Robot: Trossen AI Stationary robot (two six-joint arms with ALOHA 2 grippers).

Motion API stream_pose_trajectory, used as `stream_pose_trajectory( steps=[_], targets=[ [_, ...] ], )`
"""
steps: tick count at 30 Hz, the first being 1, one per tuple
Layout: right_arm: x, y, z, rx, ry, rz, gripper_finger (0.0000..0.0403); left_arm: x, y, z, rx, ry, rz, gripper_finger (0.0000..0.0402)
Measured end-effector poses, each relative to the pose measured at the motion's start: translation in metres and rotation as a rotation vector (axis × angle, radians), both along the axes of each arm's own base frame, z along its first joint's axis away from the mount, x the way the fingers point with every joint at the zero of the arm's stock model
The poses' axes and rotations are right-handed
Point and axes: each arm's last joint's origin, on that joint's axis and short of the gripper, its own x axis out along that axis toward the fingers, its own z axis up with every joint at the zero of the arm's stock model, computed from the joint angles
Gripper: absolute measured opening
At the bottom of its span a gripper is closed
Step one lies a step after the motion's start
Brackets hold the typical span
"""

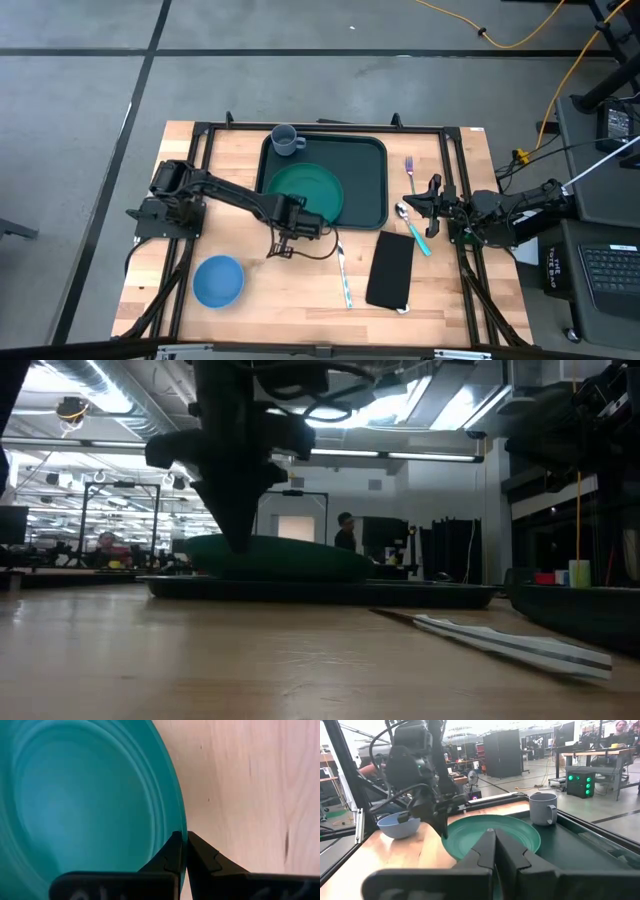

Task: Set up tray
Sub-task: Put the green plate on the green serving tray below the blue mug

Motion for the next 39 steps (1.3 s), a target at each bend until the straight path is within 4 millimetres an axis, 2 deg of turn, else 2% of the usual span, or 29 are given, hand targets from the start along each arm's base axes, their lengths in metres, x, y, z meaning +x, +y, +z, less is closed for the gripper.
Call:
stream_pose_trajectory(
  steps=[10,16,32,39],
  targets=[
    [0.000,0.000,0.000,0.000,0.000,0.000,0.0010,-0.001,0.016,-0.001,-0.046,0.043,-0.002,0.0002],
    [0.000,0.000,0.000,-0.111,0.025,-0.009,0.0010,-0.001,0.028,-0.001,-0.067,0.055,0.030,0.0002],
    [0.000,0.000,0.000,-0.103,0.023,-0.007,0.0010,-0.001,0.050,-0.001,-0.074,0.057,0.061,0.0003],
    [0.000,0.000,0.000,-0.102,0.022,-0.005,0.0010,-0.001,0.052,-0.002,-0.076,0.055,0.082,0.0004]
  ],
)
